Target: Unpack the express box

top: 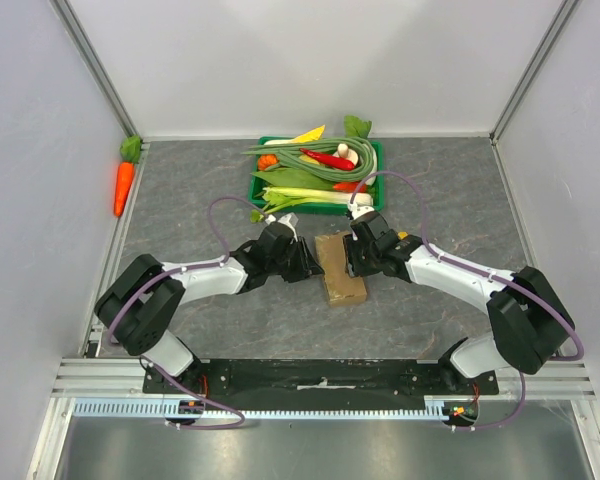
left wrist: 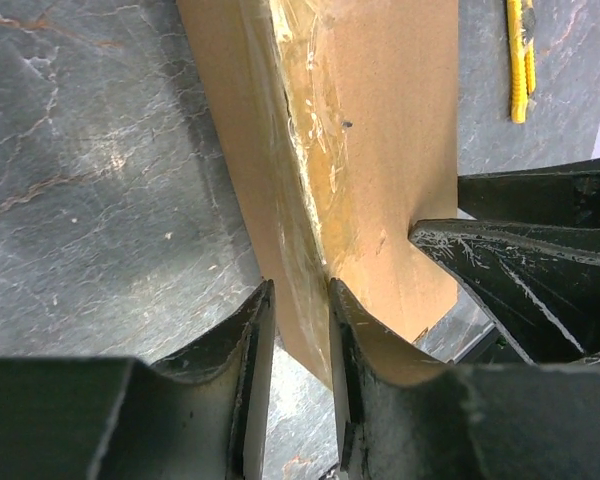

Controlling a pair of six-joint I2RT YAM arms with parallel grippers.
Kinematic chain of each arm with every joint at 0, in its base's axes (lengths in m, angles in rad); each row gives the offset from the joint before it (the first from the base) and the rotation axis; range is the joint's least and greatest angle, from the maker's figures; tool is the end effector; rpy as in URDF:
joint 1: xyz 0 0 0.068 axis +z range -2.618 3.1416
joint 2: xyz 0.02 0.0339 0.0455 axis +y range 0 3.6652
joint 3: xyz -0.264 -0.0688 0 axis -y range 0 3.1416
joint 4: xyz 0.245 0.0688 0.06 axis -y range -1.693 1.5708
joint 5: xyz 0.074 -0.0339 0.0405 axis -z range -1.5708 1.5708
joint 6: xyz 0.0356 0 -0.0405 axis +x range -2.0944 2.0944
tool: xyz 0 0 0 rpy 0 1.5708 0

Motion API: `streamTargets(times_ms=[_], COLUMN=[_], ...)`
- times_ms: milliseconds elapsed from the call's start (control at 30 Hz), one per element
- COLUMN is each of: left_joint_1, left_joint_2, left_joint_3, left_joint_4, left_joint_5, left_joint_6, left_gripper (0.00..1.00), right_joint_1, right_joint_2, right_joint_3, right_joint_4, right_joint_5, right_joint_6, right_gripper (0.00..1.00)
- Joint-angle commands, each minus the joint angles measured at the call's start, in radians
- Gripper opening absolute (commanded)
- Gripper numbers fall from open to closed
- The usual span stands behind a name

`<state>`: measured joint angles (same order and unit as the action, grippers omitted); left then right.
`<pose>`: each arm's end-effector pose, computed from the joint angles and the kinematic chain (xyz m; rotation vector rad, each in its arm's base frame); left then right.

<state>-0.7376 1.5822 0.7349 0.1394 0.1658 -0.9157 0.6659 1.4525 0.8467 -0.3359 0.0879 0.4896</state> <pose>0.2277 -0.2149 0.1626 -0.1268 2.4931 -0.9852 0.2290 0.1760 0.1970 -0.1878 2.5383 0.3585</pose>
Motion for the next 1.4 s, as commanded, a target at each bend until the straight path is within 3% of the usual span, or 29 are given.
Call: streamTargets(times_ms=[0, 633, 1200, 1367], left_joint_1=[-0.009, -0.04, -0.039, -0.039], left_joint_2=[-0.037, -0.027, -0.068, -0.076], left_joint_3=[0.014, 0.061, 0.02, 0.02], left_joint_4=[-0.116, -0.276, -0.261, -0.224], left_joint_5=[-0.098, -0.19, -0.215, -0.181], left_joint_6=[0.046, 0.077, 0.175, 0.163], left_gripper=[0.33, 0.33, 0.29, 0.35], right_joint_1=[0.0, -0.002, -0.002, -0.002], right_joint_2=[0.029, 0.029, 0.036, 0.032], right_joint_3=[-0.037, -0.026, -0.012, -0.003], right_joint_4=[-0.051, -0.064, -0.068, -0.072], right_joint_5=[0.05, 0.059, 0.059, 0.052], right_joint_6=[-0.005, 0.018, 0.023, 0.024], right_gripper=[0.43, 0.43, 0.43, 0.43])
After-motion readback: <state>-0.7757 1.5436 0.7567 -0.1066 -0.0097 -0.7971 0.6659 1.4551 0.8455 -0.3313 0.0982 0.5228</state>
